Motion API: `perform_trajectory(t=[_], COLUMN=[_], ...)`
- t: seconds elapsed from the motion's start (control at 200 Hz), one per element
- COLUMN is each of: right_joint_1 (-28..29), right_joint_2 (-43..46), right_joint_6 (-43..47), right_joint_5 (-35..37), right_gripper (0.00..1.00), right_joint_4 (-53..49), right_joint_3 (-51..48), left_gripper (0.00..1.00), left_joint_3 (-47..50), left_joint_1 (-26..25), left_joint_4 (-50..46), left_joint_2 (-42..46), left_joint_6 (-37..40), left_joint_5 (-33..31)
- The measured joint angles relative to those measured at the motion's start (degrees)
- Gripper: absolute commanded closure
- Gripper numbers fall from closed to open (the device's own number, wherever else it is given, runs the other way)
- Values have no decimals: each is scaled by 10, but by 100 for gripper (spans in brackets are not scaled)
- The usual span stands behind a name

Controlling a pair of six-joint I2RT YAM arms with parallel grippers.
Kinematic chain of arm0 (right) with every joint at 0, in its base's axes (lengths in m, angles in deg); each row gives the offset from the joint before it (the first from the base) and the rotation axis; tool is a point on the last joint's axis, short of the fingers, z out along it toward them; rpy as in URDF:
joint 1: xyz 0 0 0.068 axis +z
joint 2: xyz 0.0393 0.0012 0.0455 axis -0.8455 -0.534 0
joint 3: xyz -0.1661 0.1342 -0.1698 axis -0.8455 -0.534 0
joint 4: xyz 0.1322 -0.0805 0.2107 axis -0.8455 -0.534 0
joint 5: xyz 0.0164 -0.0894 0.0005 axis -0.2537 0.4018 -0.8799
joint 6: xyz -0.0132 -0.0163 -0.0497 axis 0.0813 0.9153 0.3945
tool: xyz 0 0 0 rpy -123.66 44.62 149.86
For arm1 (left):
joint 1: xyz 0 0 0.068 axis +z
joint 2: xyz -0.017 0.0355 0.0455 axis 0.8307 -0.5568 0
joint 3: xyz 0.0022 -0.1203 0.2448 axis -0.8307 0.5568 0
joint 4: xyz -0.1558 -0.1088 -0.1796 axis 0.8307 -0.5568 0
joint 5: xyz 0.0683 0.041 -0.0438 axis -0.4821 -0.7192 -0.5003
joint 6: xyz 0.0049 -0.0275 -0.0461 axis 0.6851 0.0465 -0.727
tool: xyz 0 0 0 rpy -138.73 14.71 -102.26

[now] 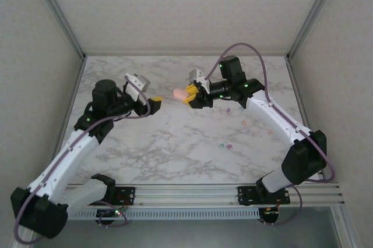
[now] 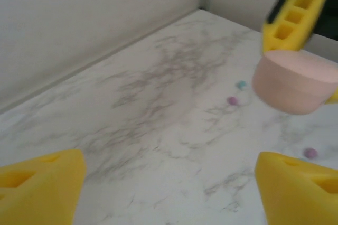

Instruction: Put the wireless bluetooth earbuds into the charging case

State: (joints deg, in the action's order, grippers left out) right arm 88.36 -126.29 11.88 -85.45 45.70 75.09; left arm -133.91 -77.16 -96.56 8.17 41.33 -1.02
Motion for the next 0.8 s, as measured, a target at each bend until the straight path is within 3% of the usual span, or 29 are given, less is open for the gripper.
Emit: perform_trajectory(t=[0.11,0.27,0.35,0.801], right_joint_1=[0,0,0,0], right_joint_2=[6,11,12,12], right_joint_6=[6,12,12,16], right_joint_5=[-4,-3,-4,-27], right_gripper=[67,67,67,67], right_joint_4=[-9,-7,0,12], right_joint_3=[0,0,0,0], left_gripper=[31,36,43,36], left_joint_3=[-68,-89,-89,-117], left_joint_1=[1,1,1,-23], left_joint_4=[-34,-72,-85,-90], left_joint_2=[-55,-66,-67,-116], left_joint_6=[47,111,133,154], left_joint_5=[99,172,190,238])
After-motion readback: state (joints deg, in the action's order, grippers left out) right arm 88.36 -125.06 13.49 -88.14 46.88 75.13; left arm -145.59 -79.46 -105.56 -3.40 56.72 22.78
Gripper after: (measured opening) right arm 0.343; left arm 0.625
